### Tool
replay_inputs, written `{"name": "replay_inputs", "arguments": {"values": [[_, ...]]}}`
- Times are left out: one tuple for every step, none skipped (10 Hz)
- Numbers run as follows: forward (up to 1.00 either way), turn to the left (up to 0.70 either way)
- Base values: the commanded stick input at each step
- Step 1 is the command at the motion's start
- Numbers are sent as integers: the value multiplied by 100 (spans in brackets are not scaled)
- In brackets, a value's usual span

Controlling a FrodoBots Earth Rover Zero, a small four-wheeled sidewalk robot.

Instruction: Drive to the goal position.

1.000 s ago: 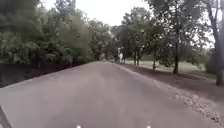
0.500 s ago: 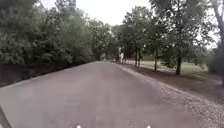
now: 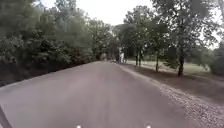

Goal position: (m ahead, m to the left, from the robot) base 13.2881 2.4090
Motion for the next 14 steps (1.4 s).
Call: {"name": "replay_inputs", "arguments": {"values": [[70,0],[70,0],[70,0],[70,0],[70,0],[70,0],[70,0],[70,0],[70,0],[70,0],[70,0],[70,8],[70,35],[70,35]]}}
